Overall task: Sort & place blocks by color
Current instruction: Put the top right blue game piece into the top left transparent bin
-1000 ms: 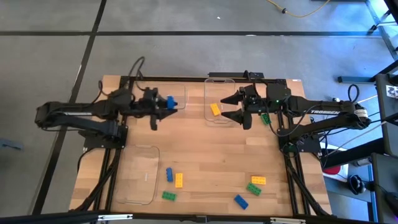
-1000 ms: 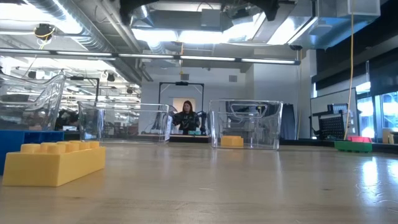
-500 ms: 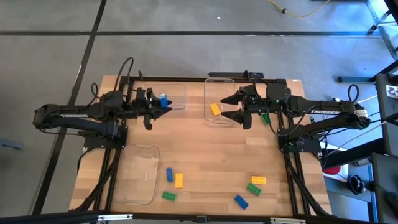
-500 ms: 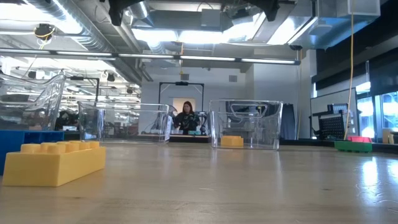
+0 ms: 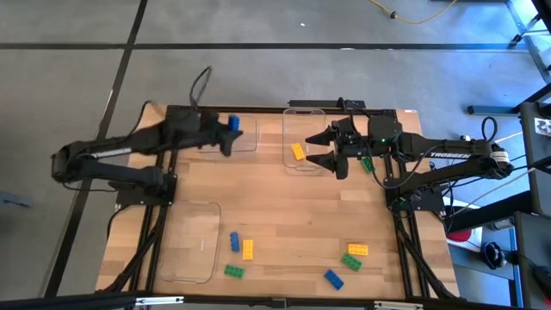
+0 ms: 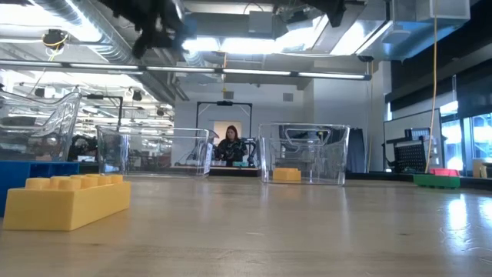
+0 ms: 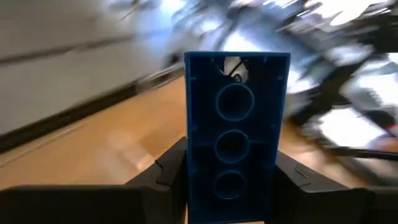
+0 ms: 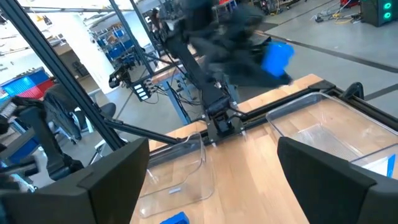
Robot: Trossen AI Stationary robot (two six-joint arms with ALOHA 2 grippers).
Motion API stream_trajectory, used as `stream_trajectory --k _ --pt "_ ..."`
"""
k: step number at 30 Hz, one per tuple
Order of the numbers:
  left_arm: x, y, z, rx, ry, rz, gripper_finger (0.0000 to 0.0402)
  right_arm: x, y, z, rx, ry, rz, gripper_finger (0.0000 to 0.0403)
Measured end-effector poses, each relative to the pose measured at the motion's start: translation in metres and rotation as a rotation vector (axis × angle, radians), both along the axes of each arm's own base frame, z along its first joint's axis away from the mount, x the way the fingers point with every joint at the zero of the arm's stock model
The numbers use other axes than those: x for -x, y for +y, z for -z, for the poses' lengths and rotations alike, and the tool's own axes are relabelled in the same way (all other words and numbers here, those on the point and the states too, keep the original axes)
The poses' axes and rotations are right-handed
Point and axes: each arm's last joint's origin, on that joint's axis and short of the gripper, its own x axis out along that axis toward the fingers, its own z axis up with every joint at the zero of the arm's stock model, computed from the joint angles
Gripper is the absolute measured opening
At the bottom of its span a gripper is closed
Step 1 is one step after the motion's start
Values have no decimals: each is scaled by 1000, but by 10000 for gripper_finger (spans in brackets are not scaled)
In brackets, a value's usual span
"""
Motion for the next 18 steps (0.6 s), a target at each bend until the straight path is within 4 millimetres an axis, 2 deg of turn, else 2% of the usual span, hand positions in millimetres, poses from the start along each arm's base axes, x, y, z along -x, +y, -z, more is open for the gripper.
stream_trajectory --k 4,7,13,18 --pt "-5 31 23 137 341 -123 127 0 0 1 -1 10 1 356" --pt "-10 47 47 238 472 -181 127 0 0 2 -12 19 2 356" --pt "-11 59 97 394 562 -316 127 0 0 3 -28 35 5 356" --pt "-7 67 122 436 551 -387 127 0 0 4 -29 42 5 356"
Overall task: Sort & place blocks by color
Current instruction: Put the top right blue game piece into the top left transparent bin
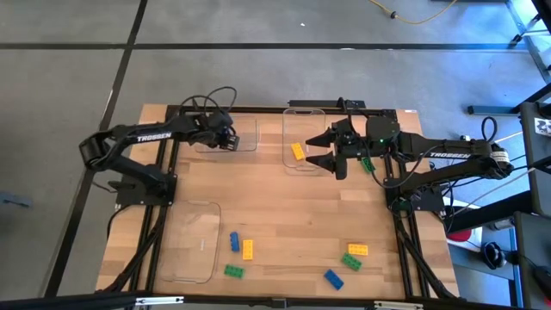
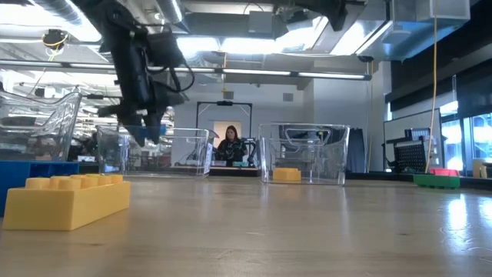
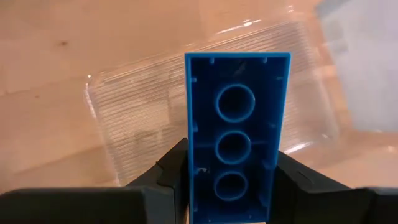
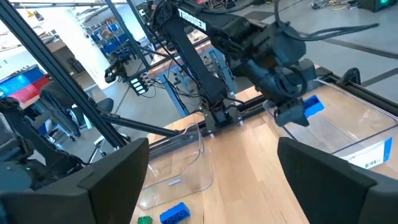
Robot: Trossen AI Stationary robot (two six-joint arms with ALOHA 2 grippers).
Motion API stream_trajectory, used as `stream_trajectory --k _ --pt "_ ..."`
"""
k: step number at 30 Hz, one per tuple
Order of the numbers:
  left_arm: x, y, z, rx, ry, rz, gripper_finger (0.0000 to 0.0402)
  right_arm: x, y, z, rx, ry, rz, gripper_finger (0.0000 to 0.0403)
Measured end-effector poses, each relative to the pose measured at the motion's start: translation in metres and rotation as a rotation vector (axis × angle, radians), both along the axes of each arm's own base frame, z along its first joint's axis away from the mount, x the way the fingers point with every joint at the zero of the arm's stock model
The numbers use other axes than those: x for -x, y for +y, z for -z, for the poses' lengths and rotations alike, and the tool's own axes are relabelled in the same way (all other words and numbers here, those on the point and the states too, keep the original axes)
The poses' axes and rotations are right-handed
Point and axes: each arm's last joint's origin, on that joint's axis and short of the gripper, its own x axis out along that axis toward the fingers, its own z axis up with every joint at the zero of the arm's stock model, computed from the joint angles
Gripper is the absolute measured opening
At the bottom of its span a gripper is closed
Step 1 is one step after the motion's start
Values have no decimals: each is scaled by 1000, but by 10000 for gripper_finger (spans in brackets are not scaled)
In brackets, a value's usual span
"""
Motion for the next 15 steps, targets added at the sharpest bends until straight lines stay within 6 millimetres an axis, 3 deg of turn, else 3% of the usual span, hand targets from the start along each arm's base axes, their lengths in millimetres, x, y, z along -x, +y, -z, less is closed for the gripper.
stream_trajectory --k 6,15 --pt "2 9 20 53 25 -45 127 -1 0 1 1 3 0 356" --pt "-4 15 22 47 33 -74 127 -1 0 1 1 3 0 356"
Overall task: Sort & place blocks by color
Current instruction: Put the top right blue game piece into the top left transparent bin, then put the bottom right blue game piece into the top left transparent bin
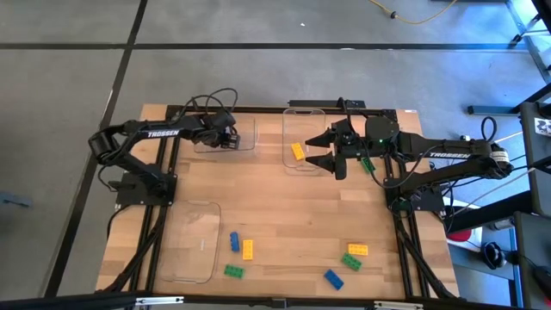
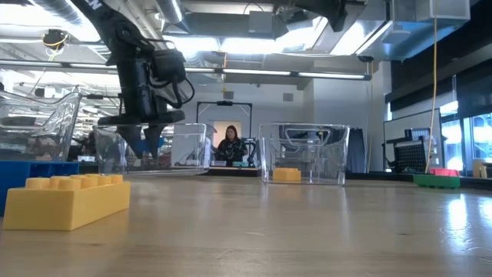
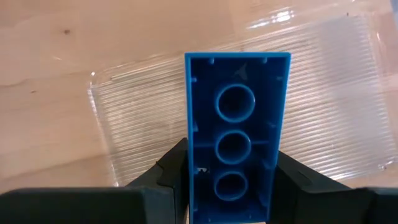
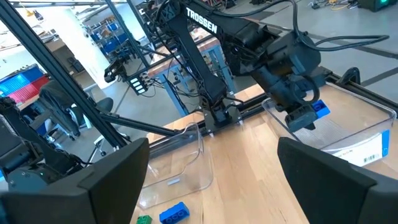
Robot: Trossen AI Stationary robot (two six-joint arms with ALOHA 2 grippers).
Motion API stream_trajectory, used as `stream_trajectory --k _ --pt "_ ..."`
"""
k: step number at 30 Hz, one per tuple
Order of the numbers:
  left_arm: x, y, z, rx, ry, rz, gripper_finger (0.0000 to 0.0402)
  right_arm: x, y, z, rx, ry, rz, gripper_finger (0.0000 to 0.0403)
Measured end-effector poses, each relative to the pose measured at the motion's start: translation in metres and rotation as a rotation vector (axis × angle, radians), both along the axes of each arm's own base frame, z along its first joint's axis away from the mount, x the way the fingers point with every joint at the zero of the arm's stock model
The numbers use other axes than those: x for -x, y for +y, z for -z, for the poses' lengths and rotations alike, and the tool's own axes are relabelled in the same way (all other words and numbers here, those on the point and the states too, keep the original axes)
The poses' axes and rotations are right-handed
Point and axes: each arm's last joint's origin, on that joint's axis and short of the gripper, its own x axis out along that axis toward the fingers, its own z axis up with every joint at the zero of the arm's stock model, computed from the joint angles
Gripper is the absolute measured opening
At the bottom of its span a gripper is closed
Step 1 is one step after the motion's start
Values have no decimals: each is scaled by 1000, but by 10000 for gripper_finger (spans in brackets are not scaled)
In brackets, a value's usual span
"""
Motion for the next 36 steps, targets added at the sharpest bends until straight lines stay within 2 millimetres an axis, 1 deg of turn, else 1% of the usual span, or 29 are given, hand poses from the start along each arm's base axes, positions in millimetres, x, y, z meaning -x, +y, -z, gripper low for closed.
stream_trajectory --k 2,6,8,13,16,18,21,24,27,29,31,34,36 --pt "-1 1 -1 -8 -4 -4 131 0 0 0 0 0 0 356" --pt "-1 1 -2 -12 -4 -6 183 0 0 0 1 0 0 356" --pt "-1 1 -2 -12 -5 -5 202 0 0 0 2 0 0 356" --pt "0 1 -4 -12 -13 -7 215 0 0 0 3 0 -1 356" --pt "-2 4 -12 -6 -59 -4 216 0 0 0 4 0 -1 356" --pt "-3 7 -27 -39 -101 0 217 0 0 0 6 0 -1 356" --pt "-4 10 -54 -120 -151 52 218 0 0 0 28 -4 -4 356" --pt "-4 10 -90 -237 -233 120 218 0 0 -1 33 -7 14 356" --pt "-4 0 -128 -372 -377 246 219 0 -1 -1 36 -7 31 356" --pt "-3 -15 -152 -453 -513 347 219 0 -1 -1 36 -7 31 356" --pt "-2 -35 -171 -528 -657 431 219 0 -1 -1 36 -6 31 356" --pt "-1 -67 -184 -615 -819 540 219 0 -1 -1 36 -6 34 356" --pt "-1 -90 -186 -663 -918 612 219 0 -1 -1 37 -7 44 356"
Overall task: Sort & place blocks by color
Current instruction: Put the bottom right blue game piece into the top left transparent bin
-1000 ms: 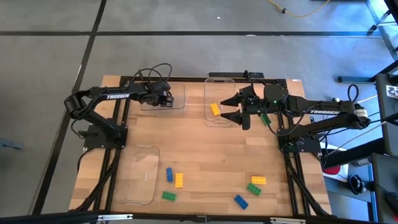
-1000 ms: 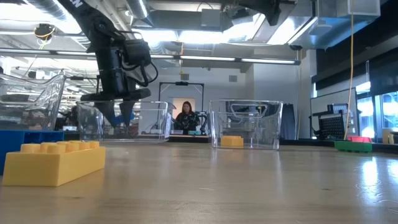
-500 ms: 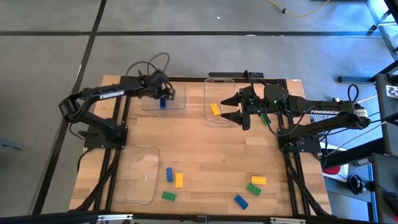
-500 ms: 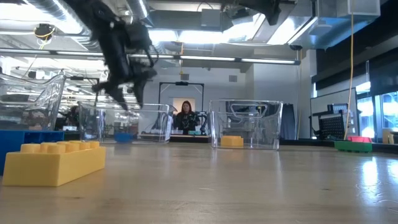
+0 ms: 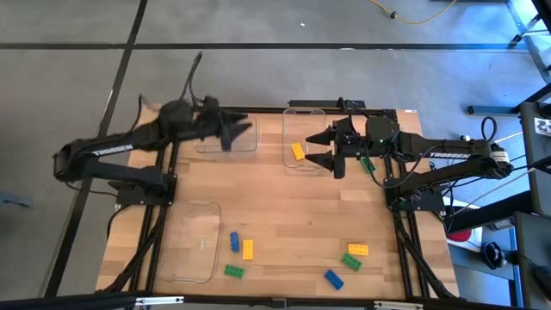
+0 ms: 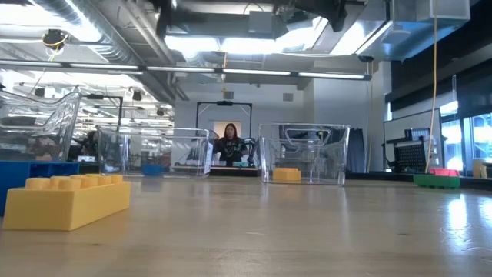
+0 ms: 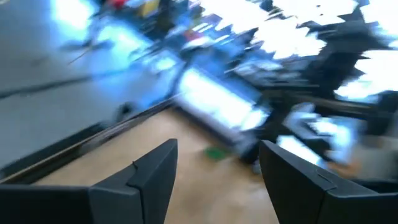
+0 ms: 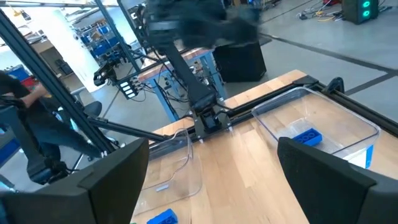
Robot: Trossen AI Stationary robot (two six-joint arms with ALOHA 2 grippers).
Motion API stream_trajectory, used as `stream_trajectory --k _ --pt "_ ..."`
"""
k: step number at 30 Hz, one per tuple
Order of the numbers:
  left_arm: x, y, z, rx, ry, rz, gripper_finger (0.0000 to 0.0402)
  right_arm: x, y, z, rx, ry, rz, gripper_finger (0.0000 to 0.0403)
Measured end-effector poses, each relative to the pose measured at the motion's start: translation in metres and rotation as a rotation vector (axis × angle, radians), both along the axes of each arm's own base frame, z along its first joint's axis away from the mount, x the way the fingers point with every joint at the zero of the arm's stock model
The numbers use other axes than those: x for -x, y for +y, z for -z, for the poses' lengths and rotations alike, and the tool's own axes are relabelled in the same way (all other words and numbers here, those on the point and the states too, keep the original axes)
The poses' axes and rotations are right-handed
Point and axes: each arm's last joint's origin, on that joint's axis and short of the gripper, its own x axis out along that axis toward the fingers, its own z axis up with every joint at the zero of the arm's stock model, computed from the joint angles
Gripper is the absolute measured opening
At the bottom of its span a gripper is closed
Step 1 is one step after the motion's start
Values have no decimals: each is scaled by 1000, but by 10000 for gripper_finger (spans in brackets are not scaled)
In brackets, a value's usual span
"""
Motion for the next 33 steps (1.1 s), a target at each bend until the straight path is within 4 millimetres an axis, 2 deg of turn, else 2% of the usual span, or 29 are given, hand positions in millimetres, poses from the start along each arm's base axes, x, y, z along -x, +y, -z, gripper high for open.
stream_trajectory --k 3,7,33 --pt "-2 -27 1 -65 -112 86 219 0 0 -1 2 -14 2 356" --pt "-2 -42 -2 -116 -160 92 219 0 0 -3 5 -33 2 356" --pt "-2 -43 -1 -121 -148 105 219 0 0 -4 -23 -39 6 356"
